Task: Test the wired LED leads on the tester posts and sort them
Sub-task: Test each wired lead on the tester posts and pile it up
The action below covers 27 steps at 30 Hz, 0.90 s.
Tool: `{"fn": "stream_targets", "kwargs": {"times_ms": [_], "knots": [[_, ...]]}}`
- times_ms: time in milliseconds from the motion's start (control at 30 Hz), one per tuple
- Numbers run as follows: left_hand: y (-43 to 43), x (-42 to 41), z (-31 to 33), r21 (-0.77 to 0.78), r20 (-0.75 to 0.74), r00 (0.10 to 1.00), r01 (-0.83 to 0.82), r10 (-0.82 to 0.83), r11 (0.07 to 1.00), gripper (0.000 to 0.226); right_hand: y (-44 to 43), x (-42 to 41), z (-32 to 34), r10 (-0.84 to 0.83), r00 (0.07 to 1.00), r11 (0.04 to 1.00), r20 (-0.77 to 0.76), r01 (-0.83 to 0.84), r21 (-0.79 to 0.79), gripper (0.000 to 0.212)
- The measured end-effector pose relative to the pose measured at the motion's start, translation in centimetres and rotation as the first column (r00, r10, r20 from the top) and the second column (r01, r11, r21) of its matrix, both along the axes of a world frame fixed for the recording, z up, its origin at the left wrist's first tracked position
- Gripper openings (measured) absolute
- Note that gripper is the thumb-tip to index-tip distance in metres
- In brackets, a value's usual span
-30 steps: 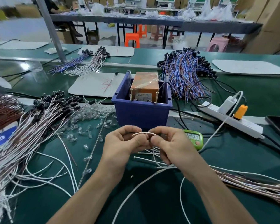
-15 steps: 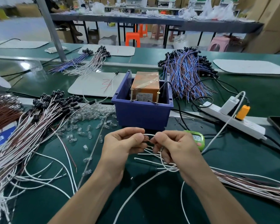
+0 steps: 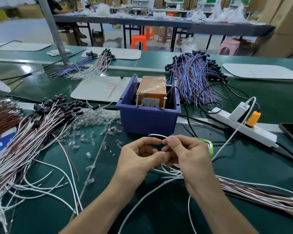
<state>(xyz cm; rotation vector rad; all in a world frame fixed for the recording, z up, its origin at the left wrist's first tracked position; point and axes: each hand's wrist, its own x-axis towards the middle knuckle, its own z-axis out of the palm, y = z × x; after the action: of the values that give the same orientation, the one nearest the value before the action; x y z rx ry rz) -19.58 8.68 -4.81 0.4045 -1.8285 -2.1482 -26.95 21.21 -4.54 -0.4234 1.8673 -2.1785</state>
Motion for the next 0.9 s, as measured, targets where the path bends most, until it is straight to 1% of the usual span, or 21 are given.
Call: {"fn": "stream_targets", "kwargs": {"times_ms": [67, 133, 233, 300, 367, 467, 500, 567, 633, 700, 767, 800, 833, 867, 900], "knots": [[0.1, -0.2, -0.1, 0.021, -0.016, 0.998, -0.067, 0.068, 0.998, 0.021, -0.1, 0.3, 0.1, 0.015, 1.000, 1.000, -0.010, -0.015, -0.013, 0.021], [0.1, -0.3, -0.2, 0.007, -0.021, 0.992, -0.124, 0.124, 0.992, 0.013, -0.1, 0.6, 0.1, 0.043, 0.999, 0.999, -0.025, -0.043, -0.011, 0.018], [0.1, -0.2, -0.3, -0.060, -0.076, 0.989, -0.134, 0.129, 0.989, 0.012, 0.0, 0.8, 0.3, 0.082, 0.996, 0.997, -0.041, -0.082, 0.001, 0.020], [0.1, 0.0, -0.3, -0.155, -0.122, 0.977, -0.195, 0.177, 0.969, 0.011, 0.1, 0.9, 0.5, 0.102, 0.993, 0.995, -0.065, -0.101, 0.016, 0.021], [0.2, 0.2, -0.4, -0.283, -0.172, 0.956, -0.278, 0.236, 0.918, 0.009, 0.1, 1.1, 0.7, 0.120, 0.988, 0.992, -0.101, -0.116, 0.050, 0.022], [0.4, 0.5, -0.7, -0.494, -0.291, 0.913, -0.400, 0.286, 0.772, 0.021, 0.2, 1.1, 0.8, 0.155, 0.984, 0.987, -0.085, -0.150, 0.064, 0.023], [0.4, 0.6, -0.7, -0.532, -0.320, 0.901, -0.427, 0.293, 0.731, 0.024, 0.3, 1.0, 0.8, 0.171, 0.983, 0.984, -0.065, -0.167, 0.057, 0.023], [0.5, 0.6, -0.7, -0.561, -0.344, 0.885, -0.461, 0.313, 0.688, 0.020, 0.3, 0.9, 0.8, 0.187, 0.981, 0.982, -0.042, -0.186, 0.042, 0.027], [0.5, 0.4, -0.7, -0.535, -0.309, 0.880, -0.475, 0.362, 0.699, 0.011, 0.1, 1.0, 0.7, 0.144, 0.988, 0.989, -0.052, -0.143, 0.020, 0.029], [0.3, 0.1, -0.6, -0.436, -0.246, 0.882, -0.471, 0.402, 0.767, 0.010, 0.1, 1.0, 0.7, 0.059, 0.996, 0.998, -0.060, -0.060, -0.017, 0.027], [-0.3, -0.4, -0.2, -0.233, -0.202, 0.889, -0.452, 0.412, 0.861, 0.015, 0.3, 0.6, 1.0, -0.004, 1.000, 0.999, -0.028, 0.003, -0.054, 0.025], [-0.6, -0.7, 0.2, -0.116, -0.177, 0.893, -0.436, 0.414, 0.892, 0.019, 0.5, 0.2, 1.2, -0.032, 1.000, 0.997, 0.002, 0.032, -0.073, 0.024], [-1.1, -1.0, 0.7, -0.017, -0.147, 0.899, -0.420, 0.414, 0.907, 0.020, 0.8, -0.3, 1.5, -0.061, 0.998, 0.994, 0.031, 0.063, -0.093, 0.025], [-1.7, -1.3, 1.1, 0.047, -0.118, 0.903, -0.410, 0.413, 0.911, 0.018, 1.1, -0.8, 1.9, -0.093, 0.995, 0.989, 0.047, 0.097, -0.110, 0.026], [-2.2, -1.6, 1.6, 0.073, -0.095, 0.905, -0.408, 0.414, 0.910, 0.017, 1.3, -1.3, 2.3, -0.124, 0.991, 0.985, 0.046, 0.129, -0.118, 0.026]]}}
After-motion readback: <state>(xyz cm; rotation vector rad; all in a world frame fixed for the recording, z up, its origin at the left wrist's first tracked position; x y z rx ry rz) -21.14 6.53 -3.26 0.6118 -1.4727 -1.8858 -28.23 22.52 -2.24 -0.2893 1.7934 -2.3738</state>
